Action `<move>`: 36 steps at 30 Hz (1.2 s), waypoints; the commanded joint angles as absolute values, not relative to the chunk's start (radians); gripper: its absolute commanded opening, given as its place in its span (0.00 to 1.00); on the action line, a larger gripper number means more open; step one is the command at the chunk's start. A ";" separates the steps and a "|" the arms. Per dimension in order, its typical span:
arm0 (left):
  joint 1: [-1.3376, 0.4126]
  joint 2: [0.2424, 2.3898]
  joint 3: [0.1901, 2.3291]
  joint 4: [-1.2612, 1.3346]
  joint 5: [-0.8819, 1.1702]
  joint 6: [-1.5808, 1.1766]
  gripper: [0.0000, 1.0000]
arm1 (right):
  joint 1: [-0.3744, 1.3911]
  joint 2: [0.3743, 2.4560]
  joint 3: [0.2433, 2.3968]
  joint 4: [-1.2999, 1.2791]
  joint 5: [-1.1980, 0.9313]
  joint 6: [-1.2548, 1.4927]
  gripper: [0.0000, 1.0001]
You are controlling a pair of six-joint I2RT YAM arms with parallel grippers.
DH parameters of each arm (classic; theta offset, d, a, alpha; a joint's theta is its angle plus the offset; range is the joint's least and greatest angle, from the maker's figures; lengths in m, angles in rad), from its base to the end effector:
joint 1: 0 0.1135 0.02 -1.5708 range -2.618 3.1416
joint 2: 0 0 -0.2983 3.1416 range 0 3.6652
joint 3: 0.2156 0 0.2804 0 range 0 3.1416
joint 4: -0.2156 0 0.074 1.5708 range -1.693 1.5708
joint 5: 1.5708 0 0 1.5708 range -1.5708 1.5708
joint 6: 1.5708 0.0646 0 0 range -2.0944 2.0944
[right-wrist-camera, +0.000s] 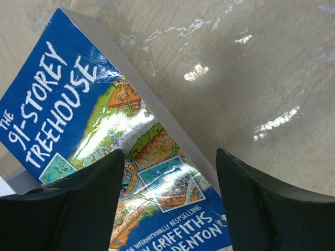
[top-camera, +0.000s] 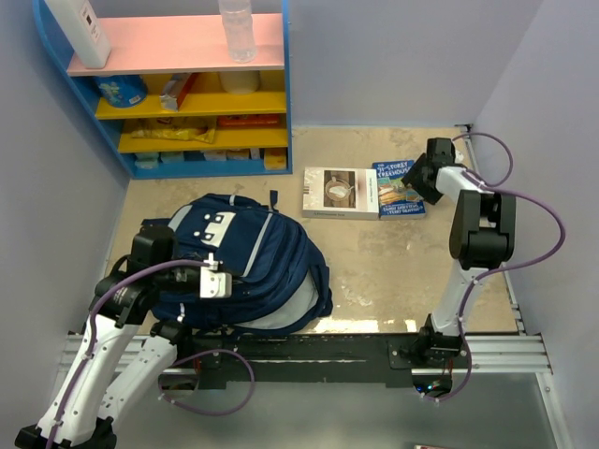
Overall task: Pack the student bag
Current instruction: Pick up the book from the center of the board.
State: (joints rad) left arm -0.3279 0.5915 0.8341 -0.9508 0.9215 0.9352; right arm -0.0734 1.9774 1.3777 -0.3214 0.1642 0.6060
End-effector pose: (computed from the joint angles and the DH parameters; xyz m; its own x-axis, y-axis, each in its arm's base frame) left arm 0.0873 -0.0841 0.3303 0.2520 0.4282 -0.8678 0.9512 0.0556 0.3036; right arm 0.4792 -0.0458 0.1727 -0.5553 0.6043 -0.5714 0.5929 0.7695 0.2376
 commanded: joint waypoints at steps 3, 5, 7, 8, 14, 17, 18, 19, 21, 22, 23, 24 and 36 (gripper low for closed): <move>-0.325 0.569 0.885 -0.882 0.999 0.977 0.00 | -0.077 1.948 1.352 -0.265 0.095 0.589 0.68; -0.325 0.569 0.887 -0.885 1.002 0.983 0.00 | -0.077 1.937 1.332 -0.244 0.058 0.588 0.67; -0.325 0.569 0.887 -0.887 1.003 0.988 0.00 | -0.075 1.913 1.298 -0.226 0.020 0.600 0.65; -0.325 0.569 0.887 -0.887 1.006 0.992 0.00 | -0.075 1.907 1.289 -0.215 0.008 0.607 0.65; -0.325 0.569 0.890 -0.891 1.011 1.005 0.00 | -0.071 1.821 1.172 -0.125 -0.072 0.655 0.61; -0.325 0.574 0.890 -0.902 1.014 1.019 0.00 | -0.058 1.793 1.147 -0.100 -0.118 0.653 0.60; -0.325 0.572 0.890 -0.900 1.015 1.019 0.00 | -0.054 1.790 1.143 -0.092 -0.136 0.653 0.59; -0.325 0.572 0.890 -0.896 1.017 1.019 0.00 | -0.049 1.786 1.137 -0.084 -0.146 0.653 0.58; -0.327 0.572 0.887 -0.893 1.020 1.014 0.00 | -0.031 1.786 1.140 -0.068 -0.169 0.652 0.57; -0.325 0.574 0.890 -0.893 1.023 1.012 0.00 | -0.023 1.790 1.152 -0.071 -0.167 0.650 0.56; -0.325 0.572 0.891 -0.893 1.020 1.012 0.00 | -0.008 1.801 1.157 -0.075 -0.164 0.646 0.56; -0.325 0.572 0.891 -0.894 1.022 1.012 0.00 | -0.008 1.804 1.161 -0.075 -0.160 0.641 0.56; -0.325 0.572 0.897 -0.919 1.012 1.032 0.00 | 0.087 1.813 1.200 -0.075 -0.135 0.614 0.16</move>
